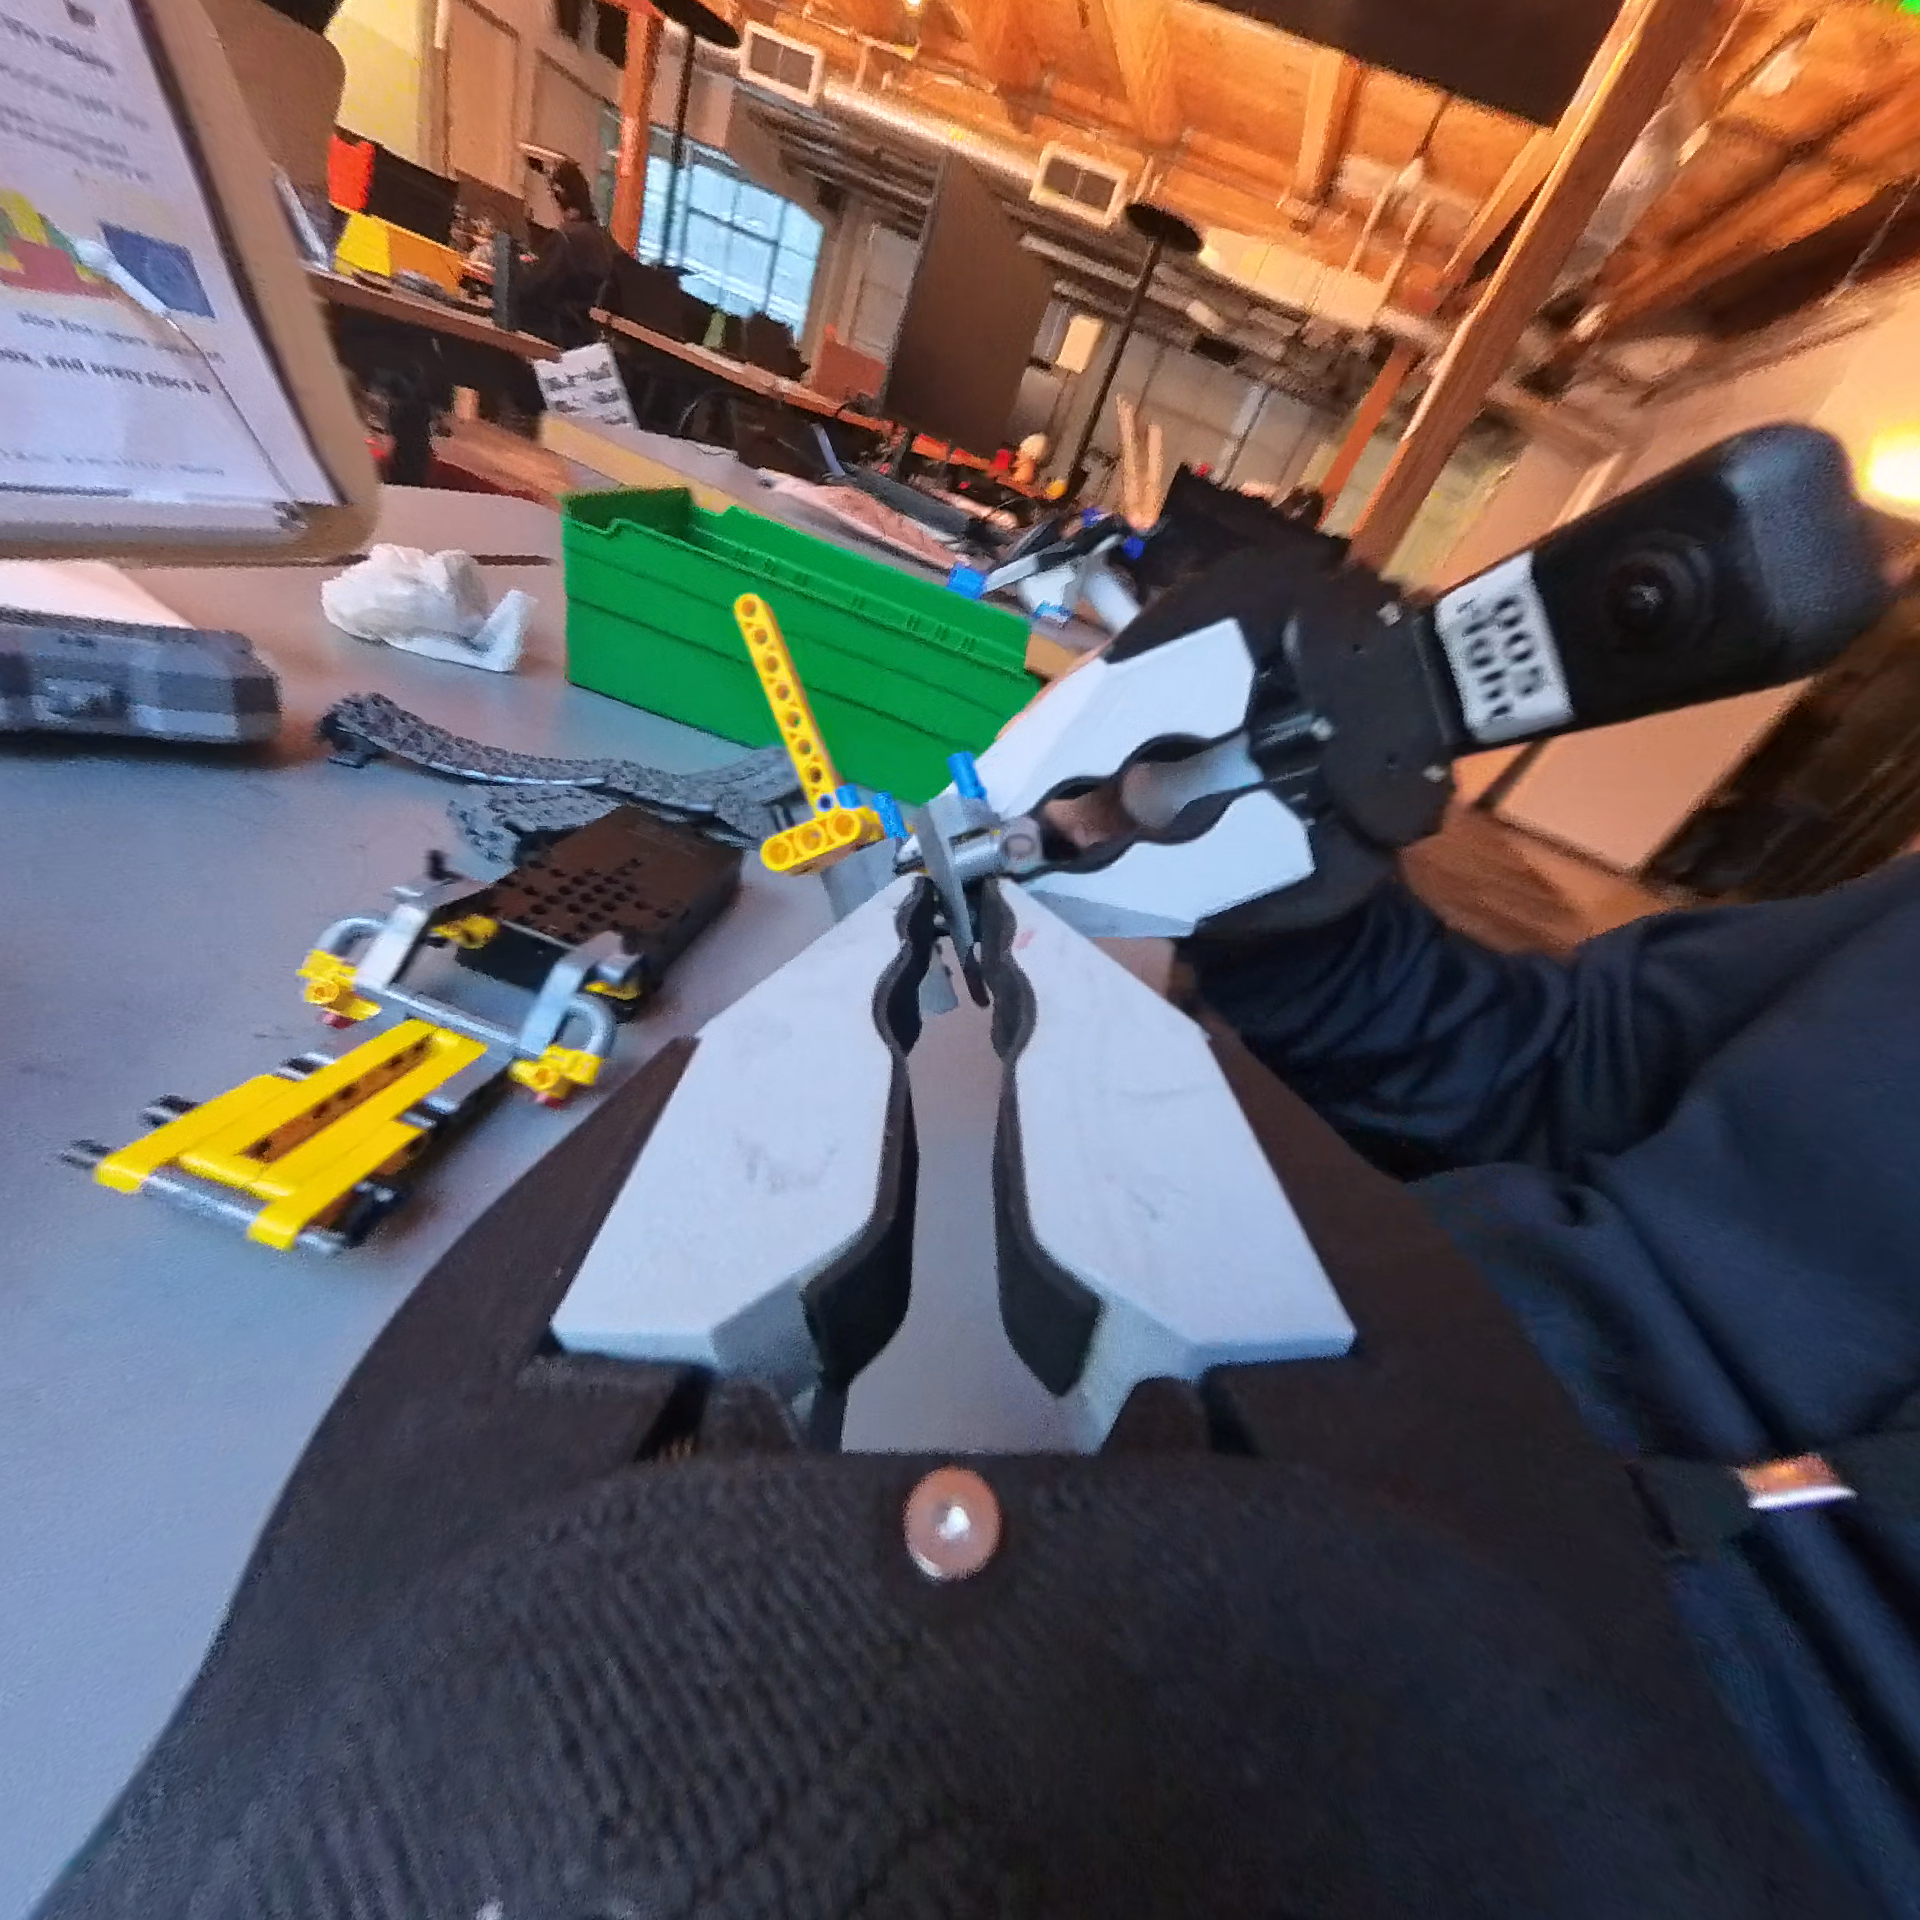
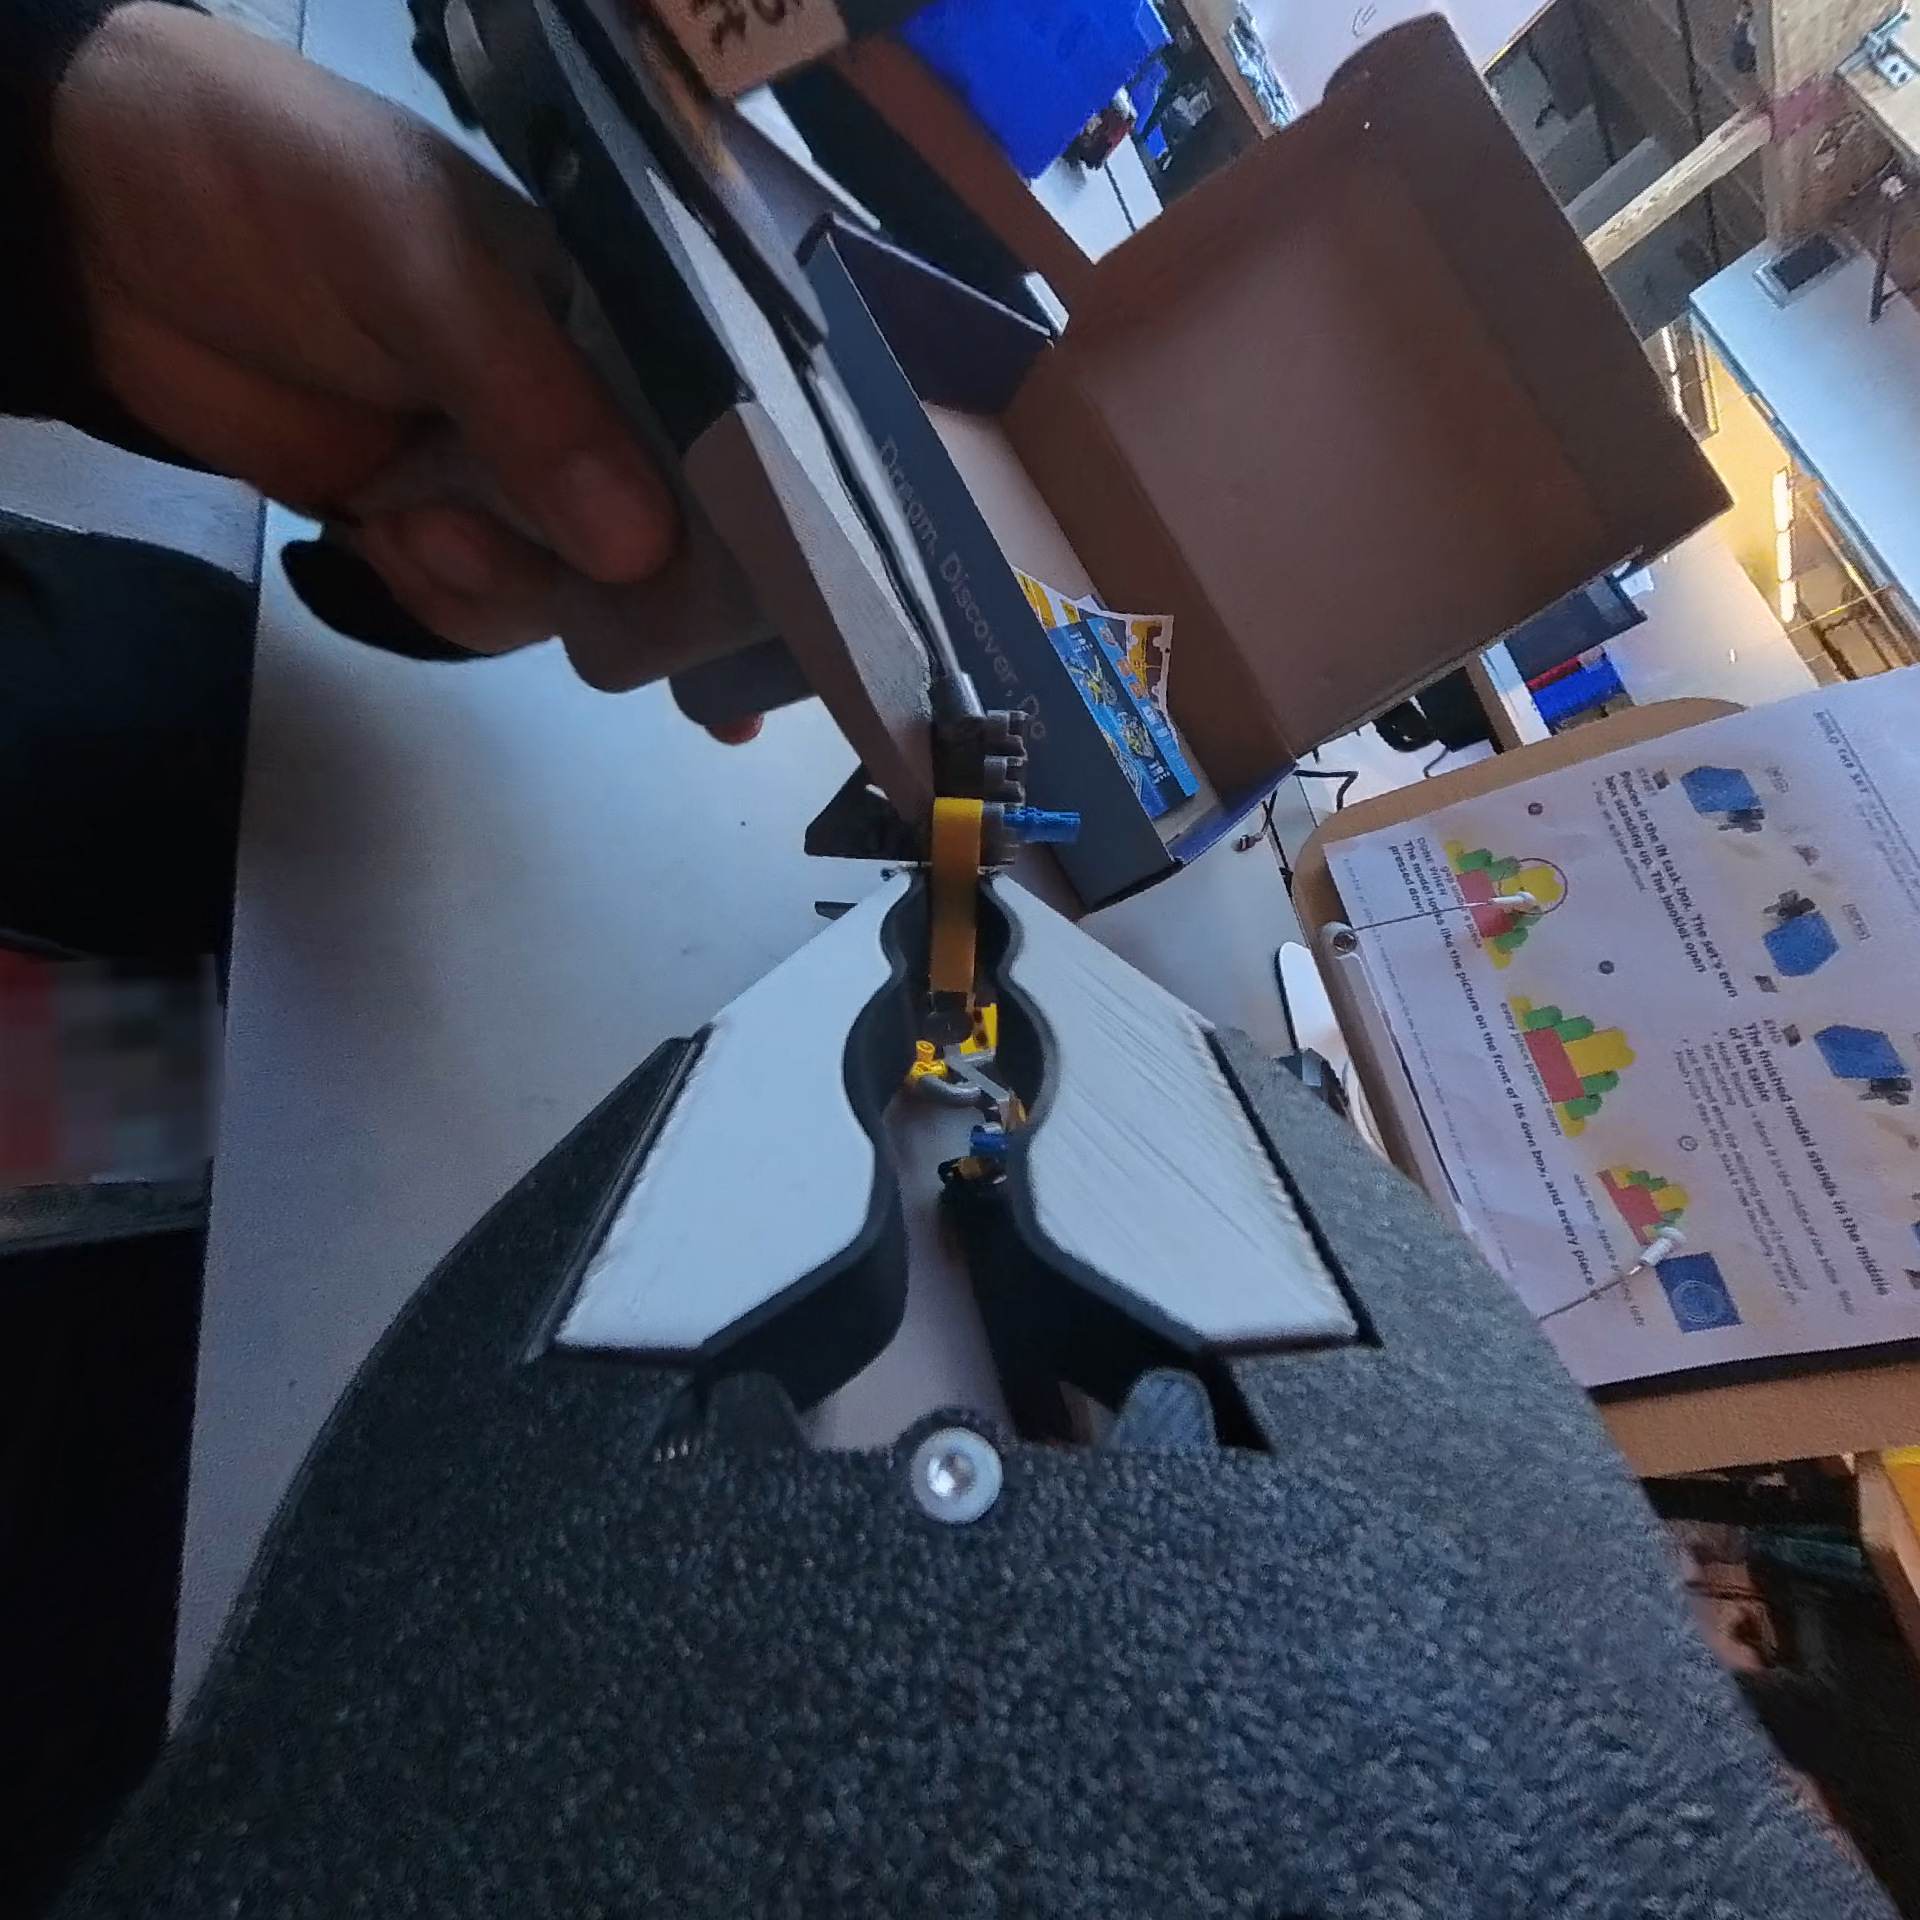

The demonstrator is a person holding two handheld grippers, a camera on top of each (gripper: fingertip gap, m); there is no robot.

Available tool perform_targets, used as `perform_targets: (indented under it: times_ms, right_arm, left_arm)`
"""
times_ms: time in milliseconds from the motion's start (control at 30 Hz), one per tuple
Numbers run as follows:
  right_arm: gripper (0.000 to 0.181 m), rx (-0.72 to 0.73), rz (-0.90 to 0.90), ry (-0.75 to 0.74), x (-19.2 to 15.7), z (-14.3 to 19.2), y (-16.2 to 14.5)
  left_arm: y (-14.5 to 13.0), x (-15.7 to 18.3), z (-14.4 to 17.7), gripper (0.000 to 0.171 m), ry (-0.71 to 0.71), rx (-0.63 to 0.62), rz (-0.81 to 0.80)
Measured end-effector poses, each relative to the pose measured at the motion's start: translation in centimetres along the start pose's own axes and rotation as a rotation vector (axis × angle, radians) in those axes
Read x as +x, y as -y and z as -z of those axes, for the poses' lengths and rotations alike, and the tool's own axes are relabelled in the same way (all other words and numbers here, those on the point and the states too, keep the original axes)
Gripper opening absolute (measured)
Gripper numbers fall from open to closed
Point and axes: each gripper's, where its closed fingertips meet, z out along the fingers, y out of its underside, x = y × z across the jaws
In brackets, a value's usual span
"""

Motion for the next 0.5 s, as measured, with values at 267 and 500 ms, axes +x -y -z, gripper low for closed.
perform_targets:
  times_ms: [267, 500]
  right_arm:
    - [0.004, -0.183, 0.390, 0.120, -4.4, -1.4, -3.4]
    - [0.003, -0.241, 0.478, 0.187, -5.4, -3.2, -5.5]
  left_arm:
    - [-4.7, -2.5, 0.1, 0.000, 0.114, -0.188, 0.043]
    - [-6.4, -4.4, 0.1, 0.000, 0.261, -0.327, -0.025]
